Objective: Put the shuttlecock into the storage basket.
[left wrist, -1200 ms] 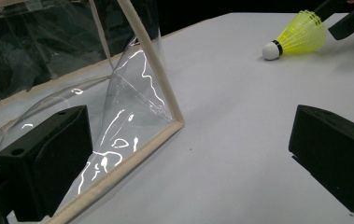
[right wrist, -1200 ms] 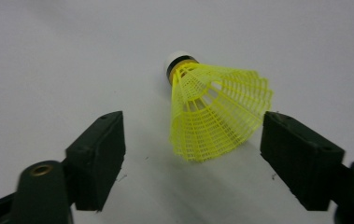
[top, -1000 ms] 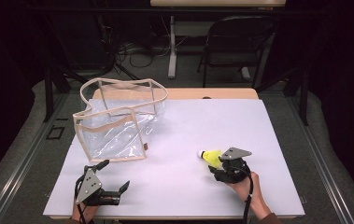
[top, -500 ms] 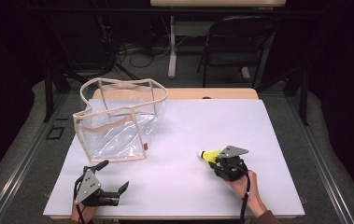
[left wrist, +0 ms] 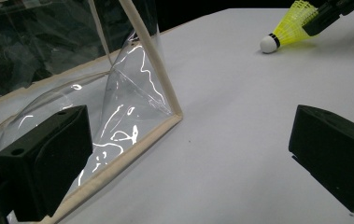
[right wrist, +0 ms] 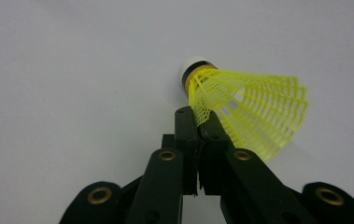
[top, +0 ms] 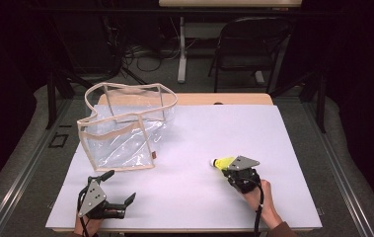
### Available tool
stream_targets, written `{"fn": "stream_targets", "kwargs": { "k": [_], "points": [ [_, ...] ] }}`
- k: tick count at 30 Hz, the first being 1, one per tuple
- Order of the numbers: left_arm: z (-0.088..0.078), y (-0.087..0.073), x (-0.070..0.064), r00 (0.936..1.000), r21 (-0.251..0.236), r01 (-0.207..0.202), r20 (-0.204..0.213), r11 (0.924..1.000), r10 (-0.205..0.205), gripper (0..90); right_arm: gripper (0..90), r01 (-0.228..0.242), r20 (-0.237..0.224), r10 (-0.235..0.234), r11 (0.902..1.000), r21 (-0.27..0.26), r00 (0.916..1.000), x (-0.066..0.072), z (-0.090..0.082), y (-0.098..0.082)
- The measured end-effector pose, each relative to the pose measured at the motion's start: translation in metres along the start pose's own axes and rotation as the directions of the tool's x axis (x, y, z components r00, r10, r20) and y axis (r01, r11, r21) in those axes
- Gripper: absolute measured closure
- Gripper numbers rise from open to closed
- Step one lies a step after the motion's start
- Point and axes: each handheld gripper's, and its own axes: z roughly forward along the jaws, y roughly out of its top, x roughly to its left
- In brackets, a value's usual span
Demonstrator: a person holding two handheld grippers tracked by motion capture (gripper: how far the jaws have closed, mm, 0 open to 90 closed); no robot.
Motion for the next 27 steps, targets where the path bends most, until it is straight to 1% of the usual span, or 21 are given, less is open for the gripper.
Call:
{"fn": "stream_targets", "kwargs": {
  "k": [1, 2, 3, 4, 6, 13, 22, 27],
  "points": [
    [0.0, 0.0, 0.0, 1.0, 0.0, 0.0, 0.0, 1.0, 0.0, 0.0, 89.1, 0.0, 0.0, 0.0, 1.0, 0.0, 1.0, 0.0, 0.0, 0.0],
    [0.0, 0.0, 0.0, 1.0, -0.002, 0.0, -0.002, 1.0, 0.0, 0.0, 89.4, 0.018, 0.003, -0.018, 0.9998, 0.001, 0.9998, 0.0, 0.0, 0.0],
    [0.0, 0.0, 0.0, 1.0, -0.002, 0.0, -0.002, 1.0, 0.0, 0.0, 89.4, 0.018, 0.003, -0.018, 0.9998, 0.001, 0.9998, 0.0, 0.0, 0.0],
    [-0.001, 0.0, 0.0, 1.0, -0.005, 0.002, -0.007, 1.0, -0.002, 0.0, 89.7, 0.033, -0.007, -0.033, 0.9994, -0.005, 0.9994, -0.001, -0.001, 0.0],
    [0.0, 0.0, 0.0, 1.0, -0.001, 0.001, -0.005, 1.0, -0.001, 0.0, 89.8, 0.041, -0.008, -0.041, 0.9991, -0.008, 0.9991, -0.001, -0.002, 0.0],
    [0.0, 0.0, 0.0, 1.0, -0.001, 0.001, -0.004, 1.0, -0.001, 0.0, 89.9, 0.05, -0.014, -0.05, 0.9981, -0.037, 0.9986, -0.002, -0.009, 0.002],
    [0.001, -0.001, 0.001, 1.0, 0.0, 0.005, -0.004, 1.0, -0.005, 0.0, 89.9, 0.055, -0.025, -0.057, 0.997, -0.054, 0.9981, -0.004, -0.015, 0.007],
    [0.001, -0.001, 0.001, 1.0, -0.001, 0.008, -0.004, 1.0, -0.008, 0.0, 89.8, 0.05, -0.025, -0.052, 0.9966, -0.066, 0.9984, -0.005, -0.021, 0.01]
  ]
}}
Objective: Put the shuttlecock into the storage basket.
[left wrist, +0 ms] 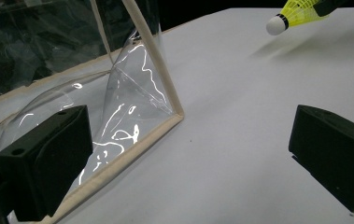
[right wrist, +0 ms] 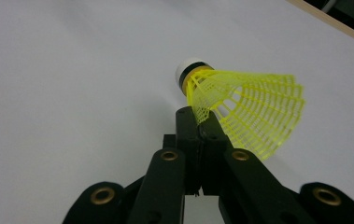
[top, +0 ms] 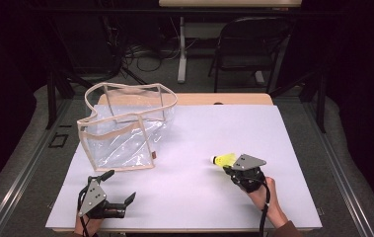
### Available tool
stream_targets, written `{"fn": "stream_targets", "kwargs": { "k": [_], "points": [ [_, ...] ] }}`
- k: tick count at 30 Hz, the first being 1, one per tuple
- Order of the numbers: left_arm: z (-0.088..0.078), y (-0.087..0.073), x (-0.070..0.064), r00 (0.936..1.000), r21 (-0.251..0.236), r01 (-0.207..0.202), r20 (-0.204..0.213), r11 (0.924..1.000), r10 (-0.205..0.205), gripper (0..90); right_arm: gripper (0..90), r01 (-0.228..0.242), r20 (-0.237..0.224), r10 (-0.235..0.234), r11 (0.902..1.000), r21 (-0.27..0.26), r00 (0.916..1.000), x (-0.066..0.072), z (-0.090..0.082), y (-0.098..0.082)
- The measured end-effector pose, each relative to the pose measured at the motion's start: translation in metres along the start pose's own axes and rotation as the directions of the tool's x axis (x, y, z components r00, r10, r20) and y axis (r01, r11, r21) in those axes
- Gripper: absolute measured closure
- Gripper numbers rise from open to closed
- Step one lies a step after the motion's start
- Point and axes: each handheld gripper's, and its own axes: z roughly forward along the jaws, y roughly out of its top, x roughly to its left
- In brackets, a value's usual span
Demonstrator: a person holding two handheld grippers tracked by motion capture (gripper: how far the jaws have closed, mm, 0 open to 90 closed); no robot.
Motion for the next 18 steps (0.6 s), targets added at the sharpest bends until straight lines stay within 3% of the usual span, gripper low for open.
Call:
{"fn": "stream_targets", "kwargs": {
  "k": [18],
  "points": [
    [-0.001, 0.0, 0.0, 1.0, -0.003, -0.005, 0.001, 1.0, 0.005, 0.0, 89.9, 0.019, -0.006, -0.019, 0.9997, -0.018, 0.9998, -0.002, -0.009, 0.015]
  ]
}}
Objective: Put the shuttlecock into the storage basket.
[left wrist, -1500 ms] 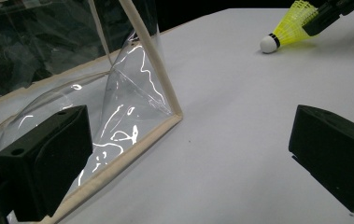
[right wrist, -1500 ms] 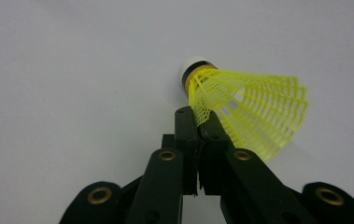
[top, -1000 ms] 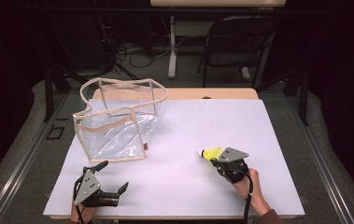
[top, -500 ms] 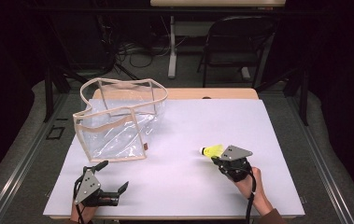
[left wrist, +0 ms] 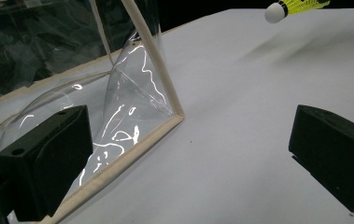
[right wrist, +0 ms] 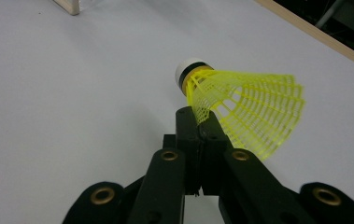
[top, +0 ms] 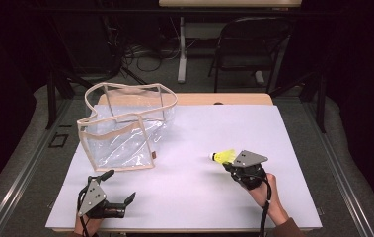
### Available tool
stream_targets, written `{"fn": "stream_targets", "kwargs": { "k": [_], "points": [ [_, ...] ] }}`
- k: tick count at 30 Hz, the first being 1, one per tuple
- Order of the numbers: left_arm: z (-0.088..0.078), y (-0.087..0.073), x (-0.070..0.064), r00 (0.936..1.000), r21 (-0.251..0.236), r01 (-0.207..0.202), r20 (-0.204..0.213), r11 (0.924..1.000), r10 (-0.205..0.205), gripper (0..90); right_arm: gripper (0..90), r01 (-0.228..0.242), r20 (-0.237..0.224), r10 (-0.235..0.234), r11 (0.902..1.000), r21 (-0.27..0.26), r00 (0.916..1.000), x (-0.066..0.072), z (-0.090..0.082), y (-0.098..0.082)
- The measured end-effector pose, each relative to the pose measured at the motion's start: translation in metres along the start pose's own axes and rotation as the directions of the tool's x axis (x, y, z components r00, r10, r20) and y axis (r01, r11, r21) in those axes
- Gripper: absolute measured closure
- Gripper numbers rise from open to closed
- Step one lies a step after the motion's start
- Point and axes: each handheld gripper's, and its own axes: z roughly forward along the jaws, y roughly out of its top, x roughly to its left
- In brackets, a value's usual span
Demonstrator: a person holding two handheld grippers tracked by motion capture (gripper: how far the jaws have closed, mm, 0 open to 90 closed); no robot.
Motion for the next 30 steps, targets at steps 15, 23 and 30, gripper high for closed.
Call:
{"fn": "stream_targets", "kwargs": {
  "k": [15, 23, 30],
  "points": [
    [0.001, 0.0, 0.0, 1.0, -0.004, -0.001, 0.002, 1.0, 0.001, 0.0, 89.9, -0.003, 0.019, 0.003, 0.9998, -0.022, 0.9998, -0.006, -0.012, 0.009],
    [0.0, 0.0, 0.0, 1.0, -0.005, 0.002, 0.002, 1.0, -0.002, 0.0, 90.0, 0.005, 0.022, -0.004, 0.9983, -0.059, 0.9998, -0.01, -0.024, 0.02],
    [0.001, 0.0, 0.0, 1.0, -0.001, 0.0, 0.002, 1.0, 0.0, 0.0, 90.0, 0.019, 0.022, -0.017, 0.9976, -0.066, 0.9996, -0.011, -0.028, 0.028]
  ]
}}
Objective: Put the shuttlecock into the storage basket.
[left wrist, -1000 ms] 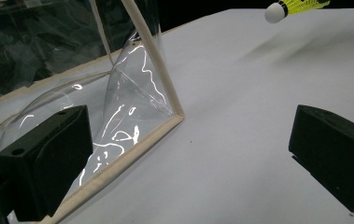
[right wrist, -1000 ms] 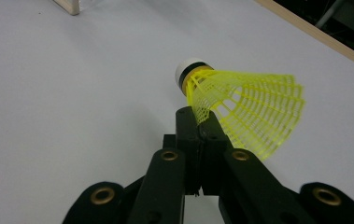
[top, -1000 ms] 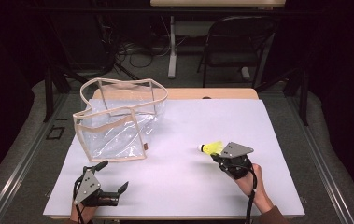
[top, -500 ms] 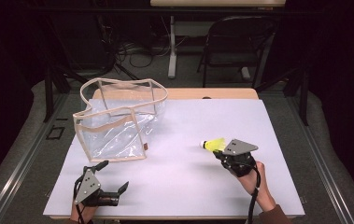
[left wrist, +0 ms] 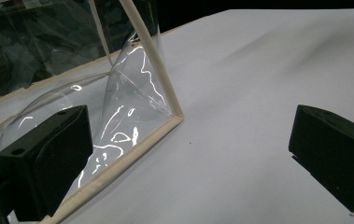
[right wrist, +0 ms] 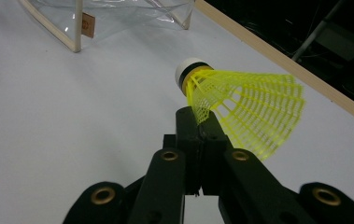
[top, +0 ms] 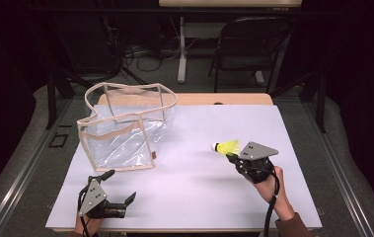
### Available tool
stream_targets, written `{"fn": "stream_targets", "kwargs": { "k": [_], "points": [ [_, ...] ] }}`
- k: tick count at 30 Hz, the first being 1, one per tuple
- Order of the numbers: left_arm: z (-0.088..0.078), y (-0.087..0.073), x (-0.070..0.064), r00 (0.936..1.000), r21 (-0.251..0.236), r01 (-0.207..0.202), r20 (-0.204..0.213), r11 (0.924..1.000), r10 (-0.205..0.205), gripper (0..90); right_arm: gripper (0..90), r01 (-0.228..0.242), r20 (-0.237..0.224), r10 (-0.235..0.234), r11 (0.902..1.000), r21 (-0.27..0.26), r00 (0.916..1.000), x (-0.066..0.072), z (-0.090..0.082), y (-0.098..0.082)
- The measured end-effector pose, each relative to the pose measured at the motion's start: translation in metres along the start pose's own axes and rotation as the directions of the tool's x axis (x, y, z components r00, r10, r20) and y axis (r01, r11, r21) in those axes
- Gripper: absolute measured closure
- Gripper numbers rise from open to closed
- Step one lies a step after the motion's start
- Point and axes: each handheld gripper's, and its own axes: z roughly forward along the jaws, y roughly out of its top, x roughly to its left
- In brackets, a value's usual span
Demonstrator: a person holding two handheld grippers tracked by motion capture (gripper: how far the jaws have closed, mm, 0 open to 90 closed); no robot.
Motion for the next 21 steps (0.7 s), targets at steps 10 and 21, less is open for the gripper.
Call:
{"fn": "stream_targets", "kwargs": {
  "k": [10, 21],
  "points": [
    [0.0, 0.0, 0.0, 1.0, 0.001, -0.001, 0.0, 1.0, 0.001, 0.0, 90.0, 0.014, 0.005, -0.014, 0.9999, -0.002, 0.9999, -0.005, -0.005, 0.011],
    [-0.001, 0.0, 0.0, 1.0, 0.0, 0.005, -0.004, 1.0, -0.005, 0.0, 90.0, 0.021, 0.008, -0.021, 0.9998, 0.005, 0.9997, -0.011, -0.008, 0.023]
  ]
}}
